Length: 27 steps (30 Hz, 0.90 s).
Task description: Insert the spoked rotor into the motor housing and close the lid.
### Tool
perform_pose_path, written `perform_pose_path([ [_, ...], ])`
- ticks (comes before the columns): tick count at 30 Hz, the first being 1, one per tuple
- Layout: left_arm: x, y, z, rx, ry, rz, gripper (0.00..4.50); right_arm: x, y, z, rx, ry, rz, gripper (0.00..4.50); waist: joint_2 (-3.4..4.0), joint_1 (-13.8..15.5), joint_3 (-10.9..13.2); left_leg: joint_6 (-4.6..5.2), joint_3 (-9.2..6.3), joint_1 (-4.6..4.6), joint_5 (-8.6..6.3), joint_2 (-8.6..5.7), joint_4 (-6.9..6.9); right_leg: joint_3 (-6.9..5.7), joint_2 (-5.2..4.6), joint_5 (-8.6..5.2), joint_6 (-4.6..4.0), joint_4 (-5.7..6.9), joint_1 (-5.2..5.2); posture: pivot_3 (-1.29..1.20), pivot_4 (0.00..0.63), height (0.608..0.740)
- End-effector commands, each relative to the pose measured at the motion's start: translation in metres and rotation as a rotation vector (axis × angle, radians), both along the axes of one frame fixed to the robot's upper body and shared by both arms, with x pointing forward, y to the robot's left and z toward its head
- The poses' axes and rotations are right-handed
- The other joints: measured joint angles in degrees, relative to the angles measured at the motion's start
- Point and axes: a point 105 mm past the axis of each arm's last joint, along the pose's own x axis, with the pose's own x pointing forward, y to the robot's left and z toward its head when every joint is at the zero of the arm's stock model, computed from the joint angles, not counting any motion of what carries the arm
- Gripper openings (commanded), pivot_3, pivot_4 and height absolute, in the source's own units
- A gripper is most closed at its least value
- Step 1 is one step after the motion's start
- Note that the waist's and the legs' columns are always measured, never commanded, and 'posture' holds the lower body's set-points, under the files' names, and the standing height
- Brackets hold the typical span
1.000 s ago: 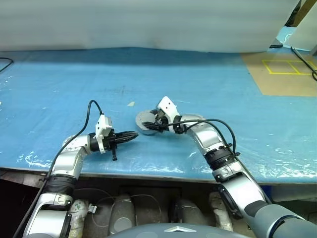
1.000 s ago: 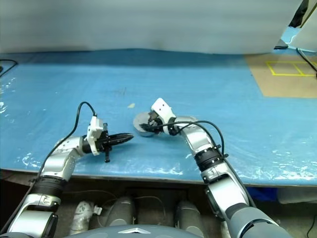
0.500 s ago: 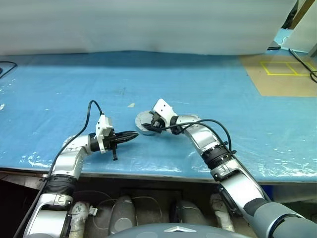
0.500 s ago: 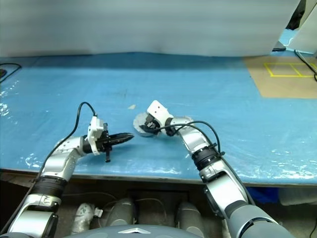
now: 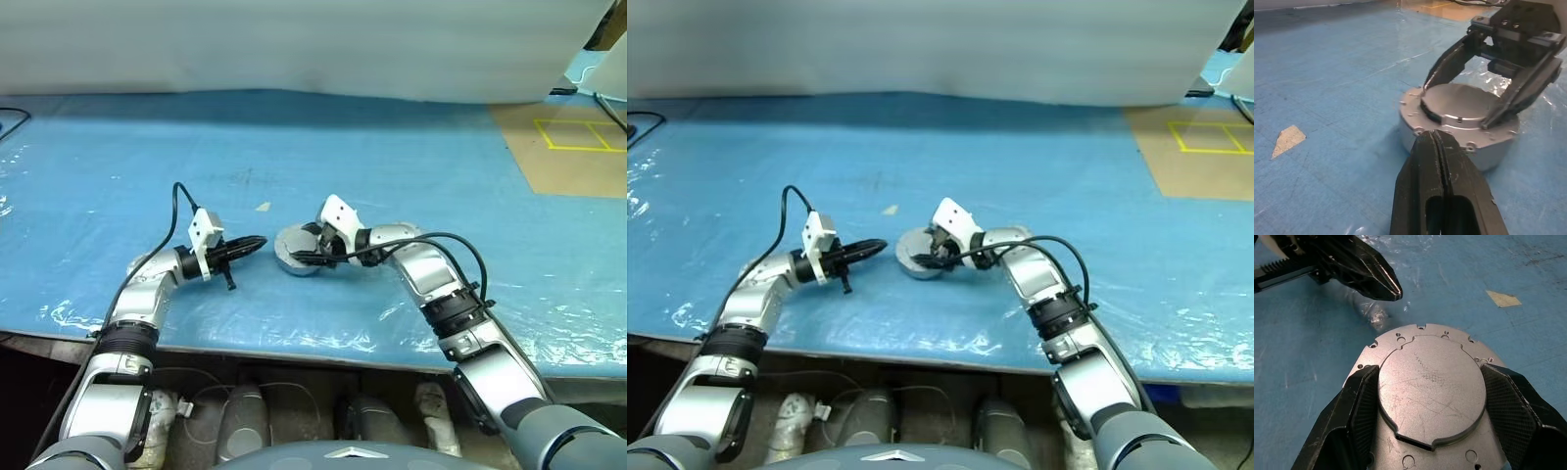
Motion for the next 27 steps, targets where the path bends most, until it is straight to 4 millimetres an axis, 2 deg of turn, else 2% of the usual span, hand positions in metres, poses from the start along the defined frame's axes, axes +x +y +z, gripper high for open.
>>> perform_pose_path([
  [1,0.0,-0.005,0.004,0.007,-0.038,-0.022,0.0,-0.021,-0.017,-0.066,-0.155,0.228,-0.05,2.92,0.0,0.0,0.0,-0.01,-0.02,0.02,-0.01,0.0,0.0,-0.02,0.01,0.0,0.0,0.01,0.01,0.0,0.15,0.74],
  [11,0.0,-0.013,-0.005,0.023,-0.018,-0.036,0.0,-0.018,-0.019,-0.069,-0.172,0.217,-0.066,2.92,0.0,0.1,0.0,-0.01,-0.01,0.25,-0.01,0.05,-0.03,0.07,-0.18,0.01,0.05,0.04,0.17,0.0,0.15,0.74],
  [19,-0.002,-0.03,-0.014,0.022,-0.005,-0.06,0.0,-0.017,-0.019,-0.069,-0.167,0.215,-0.079,2.92,0.0,0.1,0.0,-0.01,0.0,0.3,-0.01,0.05,-0.02,0.07,-0.18,0.01,0.05,0.05,0.21,0.0,0.15,0.74],
  [27,-0.003,-0.032,-0.033,0.106,0.021,-0.058,0.0,-0.012,-0.02,-0.064,-0.152,0.165,-0.09,2.92,0.11,0.3,-0.1,0.01,0.0,0.53,-0.02,0.03,-0.03,0.08,-0.24,-0.01,0.02,0.03,0.43,0.0,0.15,0.74],
])
